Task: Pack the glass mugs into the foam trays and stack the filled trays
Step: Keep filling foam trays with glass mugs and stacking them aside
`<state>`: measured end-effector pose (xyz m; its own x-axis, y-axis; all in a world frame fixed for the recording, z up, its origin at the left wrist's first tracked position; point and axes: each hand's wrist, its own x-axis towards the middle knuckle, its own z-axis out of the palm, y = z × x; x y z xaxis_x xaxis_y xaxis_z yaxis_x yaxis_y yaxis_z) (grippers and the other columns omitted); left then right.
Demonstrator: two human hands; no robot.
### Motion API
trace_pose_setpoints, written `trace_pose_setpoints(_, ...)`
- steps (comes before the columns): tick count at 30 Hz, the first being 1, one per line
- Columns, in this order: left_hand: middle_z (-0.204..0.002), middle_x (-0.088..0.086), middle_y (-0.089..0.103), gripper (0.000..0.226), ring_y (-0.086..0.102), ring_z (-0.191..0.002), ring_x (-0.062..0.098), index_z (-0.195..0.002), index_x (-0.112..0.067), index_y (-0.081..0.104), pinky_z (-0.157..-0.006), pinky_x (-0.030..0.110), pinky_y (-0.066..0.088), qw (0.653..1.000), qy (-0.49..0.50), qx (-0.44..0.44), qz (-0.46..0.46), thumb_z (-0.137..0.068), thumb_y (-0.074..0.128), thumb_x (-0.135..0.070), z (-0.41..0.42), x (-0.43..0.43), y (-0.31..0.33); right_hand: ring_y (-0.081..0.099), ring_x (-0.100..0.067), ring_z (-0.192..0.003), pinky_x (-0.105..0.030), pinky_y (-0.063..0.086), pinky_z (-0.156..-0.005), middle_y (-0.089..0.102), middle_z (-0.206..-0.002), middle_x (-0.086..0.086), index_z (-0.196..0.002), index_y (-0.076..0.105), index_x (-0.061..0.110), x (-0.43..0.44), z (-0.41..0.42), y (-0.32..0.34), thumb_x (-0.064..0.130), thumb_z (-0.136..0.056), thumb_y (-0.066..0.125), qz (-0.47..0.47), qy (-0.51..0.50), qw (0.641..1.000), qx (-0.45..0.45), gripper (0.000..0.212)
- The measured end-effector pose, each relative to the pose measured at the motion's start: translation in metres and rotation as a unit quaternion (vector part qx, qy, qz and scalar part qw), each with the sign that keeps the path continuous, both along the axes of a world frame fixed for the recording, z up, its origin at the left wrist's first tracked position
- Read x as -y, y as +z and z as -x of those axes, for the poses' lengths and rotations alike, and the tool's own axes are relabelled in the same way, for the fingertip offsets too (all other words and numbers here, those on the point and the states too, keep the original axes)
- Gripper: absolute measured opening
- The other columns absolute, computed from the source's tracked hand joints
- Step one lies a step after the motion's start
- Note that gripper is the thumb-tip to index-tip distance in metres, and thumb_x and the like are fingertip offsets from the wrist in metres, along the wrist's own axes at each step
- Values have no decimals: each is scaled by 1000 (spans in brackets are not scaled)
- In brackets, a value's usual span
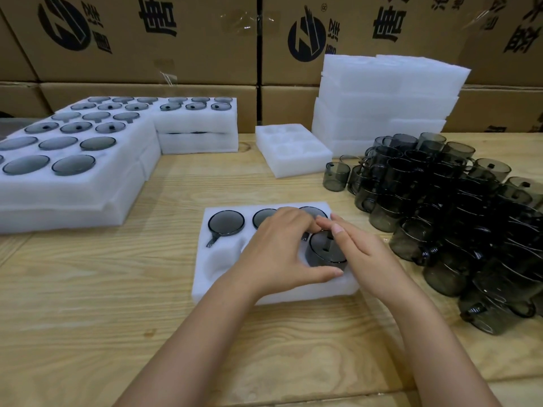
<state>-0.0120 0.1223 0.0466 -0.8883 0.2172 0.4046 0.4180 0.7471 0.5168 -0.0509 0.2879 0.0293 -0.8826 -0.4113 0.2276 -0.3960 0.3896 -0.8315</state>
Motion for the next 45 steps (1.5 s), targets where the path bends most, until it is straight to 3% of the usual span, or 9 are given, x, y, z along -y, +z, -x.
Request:
trace_pose_setpoints(4,-118,-8,59,56,50,-109,13,-102,-16,57,-94,34,38,1000,-15,26,8,-67,66,-58,-1,0,2,52,12,-101,-2,32,-86,64,-91,28,-89,65,35,15,3,21,41,-99,36,19,-47,999,-14,31)
trace_pose_setpoints(8,-106,-2,67,45,56,-101,13,-108,-11,63,-92,32,43,980,16,22,-196,-72,44,-29,-2,5,4,9,-21,-145,-42,8,-116,27,-154,0,-139,41,24,41,19,25,51,-97,15,-265,-41,963,-11,56)
trace_pose_setpoints(12,-102,-8,64,26,56,-95,-3,-106,-27,54,-84,18,43,939,124,33,-319,-84,43,-19,6,10,1,-8,-16,-145,-51,-6,-112,-5,-157,16,-148,12,36,43,19,13,47,-99,10,-341,-66,938,12,50)
trace_pose_setpoints(22,-100,5,65,44,55,-95,25,-112,-10,62,-87,39,39,987,127,-59,78,-88,29,-27,6,-8,-5,-8,-26,-145,-60,-7,-110,-12,-158,8,-149,-3,33,50,8,8,41,-99,17,-429,-117,894,-50,55)
trace_pose_setpoints(27,-99,6,66,44,57,-92,26,-112,-9,63,-85,38,39,986,129,-82,72,-92,27,-27,2,-9,-4,-4,-26,-146,-56,1,-113,-9,-158,6,-150,1,31,49,9,7,39,-98,20,-422,-109,899,-49,55)
trace_pose_setpoints(30,-81,6,68,37,62,-76,27,-91,-5,68,-72,36,41,972,155,-175,9,-89,35,-22,-6,-7,2,11,-19,-145,-39,13,-116,17,-157,-1,-146,27,24,45,12,8,42,-100,18,-310,-73,947,-48,50)
trace_pose_setpoints(33,-73,4,68,27,62,-66,26,-82,-4,69,-66,34,42,941,163,-297,-12,-86,44,-14,-16,1,1,45,-12,-119,-1,28,-87,63,-107,11,-115,61,9,33,9,13,27,-102,31,-48,-113,992,-12,37)
trace_pose_setpoints(38,-69,4,64,17,57,-60,27,-72,-6,69,-69,35,49,910,90,-358,190,-77,53,-8,-33,9,-22,48,-37,-108,-42,35,-91,62,-115,-15,-111,63,2,-19,14,4,9,-87,58,-212,-351,872,-266,25)
trace_pose_setpoints(45,-55,1,49,21,46,-51,25,-61,-12,59,-53,30,44,893,139,-351,246,-82,57,-12,-21,8,-28,46,-35,-98,-41,24,-83,60,-103,-15,-112,60,9,-35,13,-2,14,-86,57,-403,-408,802,-165,26)
